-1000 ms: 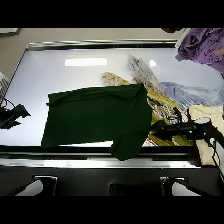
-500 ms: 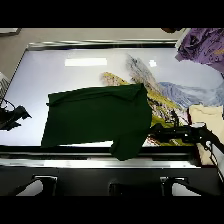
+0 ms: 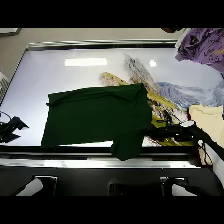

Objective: Fold the clothes and pants, and hang the long-sleeved shirts on hangers.

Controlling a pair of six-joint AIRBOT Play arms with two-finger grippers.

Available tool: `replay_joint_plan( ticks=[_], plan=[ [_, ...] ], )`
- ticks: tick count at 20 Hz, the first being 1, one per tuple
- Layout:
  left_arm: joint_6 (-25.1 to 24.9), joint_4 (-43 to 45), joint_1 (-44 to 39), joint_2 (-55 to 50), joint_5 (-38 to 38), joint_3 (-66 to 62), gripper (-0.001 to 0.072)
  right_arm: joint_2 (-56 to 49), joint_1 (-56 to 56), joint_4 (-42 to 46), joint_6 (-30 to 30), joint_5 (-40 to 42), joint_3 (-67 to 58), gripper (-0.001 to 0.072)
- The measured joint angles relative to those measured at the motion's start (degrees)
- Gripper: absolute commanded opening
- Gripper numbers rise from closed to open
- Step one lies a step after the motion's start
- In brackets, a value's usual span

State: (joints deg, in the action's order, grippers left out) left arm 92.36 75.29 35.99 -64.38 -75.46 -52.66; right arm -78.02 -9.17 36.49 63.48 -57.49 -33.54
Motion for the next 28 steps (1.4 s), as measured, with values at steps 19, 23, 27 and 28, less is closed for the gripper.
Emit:
replay_joint_plan(
  ticks=[19, 23, 27, 28],
  plan=[
    [-12.6, -14.6, 10.6, -8.4, 2.6, 15.1, 0.0603, 3.6, 0.4, 0.1, 1.5, -0.9, 0.0, 0.0025],
    [-13.3, -15.1, 8.9, -10.3, 2.1, 15.1, 0.0600, 3.6, 0.4, 0.0, 1.5, -0.9, 0.0, 0.0025],
    [-13.9, -14.2, 5.8, -11.5, 5.1, 15.3, 0.0019, 3.6, 0.4, -0.1, 1.5, -0.9, 0.0, 0.0025],
    [-14.0, -14.3, 5.3, -11.6, 5.6, 15.3, 0.0018, 3.6, 0.4, -0.1, 1.7, -0.9, 0.0, 0.0025]
  ],
)
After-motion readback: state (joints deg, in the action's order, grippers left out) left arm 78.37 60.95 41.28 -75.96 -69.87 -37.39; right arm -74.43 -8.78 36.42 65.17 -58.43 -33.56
